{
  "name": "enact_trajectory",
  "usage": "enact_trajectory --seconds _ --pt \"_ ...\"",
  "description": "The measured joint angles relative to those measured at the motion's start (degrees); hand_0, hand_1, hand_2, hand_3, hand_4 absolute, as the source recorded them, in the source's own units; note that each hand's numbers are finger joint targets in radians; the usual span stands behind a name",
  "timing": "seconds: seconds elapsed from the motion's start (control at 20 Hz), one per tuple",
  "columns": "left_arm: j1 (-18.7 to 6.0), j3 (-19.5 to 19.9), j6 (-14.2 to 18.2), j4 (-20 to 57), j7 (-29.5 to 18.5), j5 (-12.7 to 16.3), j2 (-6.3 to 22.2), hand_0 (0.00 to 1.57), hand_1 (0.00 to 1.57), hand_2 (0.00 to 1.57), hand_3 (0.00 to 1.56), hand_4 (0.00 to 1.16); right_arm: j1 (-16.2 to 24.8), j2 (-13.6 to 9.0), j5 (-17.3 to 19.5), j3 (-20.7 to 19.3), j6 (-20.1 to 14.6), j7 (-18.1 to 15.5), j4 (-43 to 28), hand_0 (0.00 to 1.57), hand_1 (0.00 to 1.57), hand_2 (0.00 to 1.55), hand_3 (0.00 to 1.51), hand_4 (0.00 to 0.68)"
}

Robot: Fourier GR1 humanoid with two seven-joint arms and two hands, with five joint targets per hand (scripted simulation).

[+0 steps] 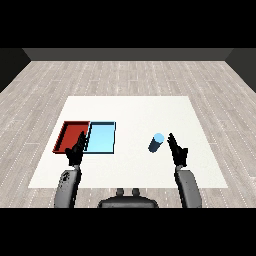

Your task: Pick the blue can and put it in the blue box

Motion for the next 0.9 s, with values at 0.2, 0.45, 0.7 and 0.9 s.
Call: enact_trajectory --seconds 0.2,0.45,0.7,0.9 --pt "0.4 0.0 -0.6 0.3 -0.4 -0.1 -0.8 0.00 0.00 0.00 0.00 0.00 -1.2 0.4 0.1 -1.0 0.5 0.3 1.7 0.00 0.00 0.00 0.00 0.000" --pt "0.1 0.6 -1.7 -1.5 -7.7 1.5 -2.1 0.00 0.00 0.00 0.00 0.00 -3.2 1.7 -3.3 -1.2 3.8 -4.9 0.1 0.00 0.00 0.00 0.00 0.000" --pt "1.8 1.4 -3.1 -1.4 -17.1 2.4 -2.8 0.00 0.00 0.00 0.00 0.00 -3.2 1.8 -5.7 -1.7 8.6 -15.2 2.7 0.00 0.00 0.00 0.00 0.000" --pt "2.1 1.4 -3.5 -0.4 -20.2 2.4 -3.1 0.00 0.00 0.00 0.00 0.00 -4.4 1.3 -6.6 -2.6 10.4 -17.3 4.4 0.00 0.00 0.00 0.00 0.000"
